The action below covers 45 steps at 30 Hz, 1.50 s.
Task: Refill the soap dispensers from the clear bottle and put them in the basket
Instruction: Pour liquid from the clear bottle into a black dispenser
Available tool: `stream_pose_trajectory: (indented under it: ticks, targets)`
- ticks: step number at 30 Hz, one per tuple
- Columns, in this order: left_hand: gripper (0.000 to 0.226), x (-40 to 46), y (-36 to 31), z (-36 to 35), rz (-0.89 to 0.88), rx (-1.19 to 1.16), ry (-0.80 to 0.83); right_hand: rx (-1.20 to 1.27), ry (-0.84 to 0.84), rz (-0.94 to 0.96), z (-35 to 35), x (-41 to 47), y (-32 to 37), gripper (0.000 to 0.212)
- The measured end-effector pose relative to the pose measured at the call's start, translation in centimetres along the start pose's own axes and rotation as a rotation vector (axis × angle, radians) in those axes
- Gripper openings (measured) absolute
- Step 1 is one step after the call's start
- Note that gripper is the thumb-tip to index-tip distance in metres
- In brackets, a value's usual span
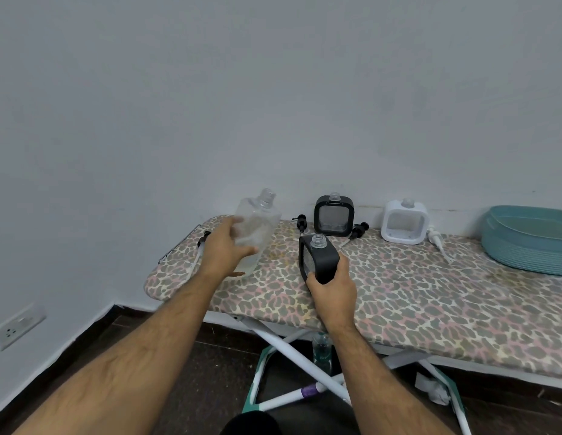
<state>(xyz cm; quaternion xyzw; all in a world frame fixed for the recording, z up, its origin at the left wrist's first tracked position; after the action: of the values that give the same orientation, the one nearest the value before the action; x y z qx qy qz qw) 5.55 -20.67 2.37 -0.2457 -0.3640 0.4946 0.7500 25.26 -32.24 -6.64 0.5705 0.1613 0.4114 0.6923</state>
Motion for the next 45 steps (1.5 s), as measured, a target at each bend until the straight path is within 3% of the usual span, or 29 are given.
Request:
stream_pose_trajectory:
  ticks: [6,11,25,35,40,45]
  targets:
    - [0.077,0.8,3.5,0.6,0.159,-0.381,-0.059,-0.001,-0.003,0.002,0.0,0.1,-0.1,0.05]
    - [0.08,1.3,5.2,0.0,0.195,-0.478,-0.061,-0.001,-0.01,0.007,-0.1,0.2,-0.2,0.053]
    - [0.094,2.6,6.3,0.2,0.209,-0.431,0.07,-0.009,-0.012,0.008,0.0,0.2,0.0,0.048]
    - [0.079,2.3,5.3,1.0,0.16,-0.372,0.164,-0.023,-0.011,0.014,0.0,0.1,0.0,0.048]
    - [0.075,1.9,5.3,1.0,0.142,-0.365,0.137,-0.031,-0.014,0.024,-0.1,0.2,-0.1,0.047]
    - [0.072,0.7,5.7,0.6,0.075,-0.288,0.007,-0.038,-0.018,0.021,-0.1,0.2,-0.1,0.047]
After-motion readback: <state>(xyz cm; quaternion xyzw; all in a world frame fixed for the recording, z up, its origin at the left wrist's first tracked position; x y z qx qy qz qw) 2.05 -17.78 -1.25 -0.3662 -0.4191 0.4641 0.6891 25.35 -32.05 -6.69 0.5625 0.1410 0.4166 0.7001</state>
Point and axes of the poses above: each hand's wrist, its own x-axis towards the middle knuckle, its own z-axis out of the back of the hand, y = z × x, the point moved 3 cm from there along x, towards the middle knuckle, and after that the axes turned 5 degrees about y, right-handed, at the moved point
